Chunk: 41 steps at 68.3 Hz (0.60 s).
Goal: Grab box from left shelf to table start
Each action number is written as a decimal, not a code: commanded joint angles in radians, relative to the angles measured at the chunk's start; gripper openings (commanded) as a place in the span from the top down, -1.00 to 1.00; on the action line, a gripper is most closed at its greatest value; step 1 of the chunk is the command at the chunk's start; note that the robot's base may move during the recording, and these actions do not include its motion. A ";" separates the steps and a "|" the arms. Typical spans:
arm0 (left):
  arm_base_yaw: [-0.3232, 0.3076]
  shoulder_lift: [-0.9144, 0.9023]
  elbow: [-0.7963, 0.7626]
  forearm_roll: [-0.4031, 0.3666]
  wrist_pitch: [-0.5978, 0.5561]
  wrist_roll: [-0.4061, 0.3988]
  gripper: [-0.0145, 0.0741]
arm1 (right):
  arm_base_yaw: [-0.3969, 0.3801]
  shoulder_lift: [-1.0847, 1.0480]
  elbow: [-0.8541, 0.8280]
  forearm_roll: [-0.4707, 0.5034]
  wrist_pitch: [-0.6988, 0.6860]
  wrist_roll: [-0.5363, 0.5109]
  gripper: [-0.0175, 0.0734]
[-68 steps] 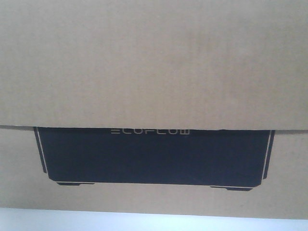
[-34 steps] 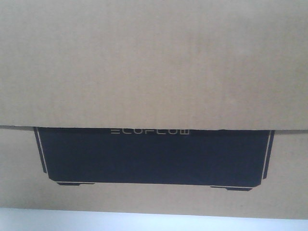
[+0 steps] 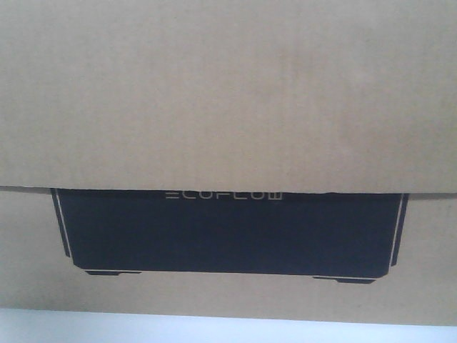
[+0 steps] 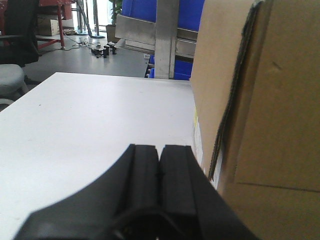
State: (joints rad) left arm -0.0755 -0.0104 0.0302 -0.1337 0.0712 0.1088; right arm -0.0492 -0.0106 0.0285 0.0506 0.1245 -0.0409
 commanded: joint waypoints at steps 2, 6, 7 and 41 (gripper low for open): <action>0.001 -0.015 -0.004 -0.011 -0.090 0.003 0.88 | -0.004 -0.009 0.005 -0.011 -0.104 -0.001 0.49; 0.001 -0.015 -0.004 -0.011 -0.090 0.003 0.88 | -0.004 -0.009 0.005 -0.011 -0.104 -0.001 0.49; 0.001 -0.015 -0.004 -0.011 -0.090 0.003 0.88 | -0.004 -0.009 0.005 -0.011 -0.104 -0.001 0.49; 0.001 -0.015 -0.004 -0.011 -0.090 0.003 0.88 | -0.004 -0.009 0.005 -0.011 -0.104 -0.001 0.49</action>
State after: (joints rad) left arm -0.0755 -0.0104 0.0302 -0.1337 0.0712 0.1088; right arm -0.0492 -0.0106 0.0285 0.0506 0.1183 -0.0406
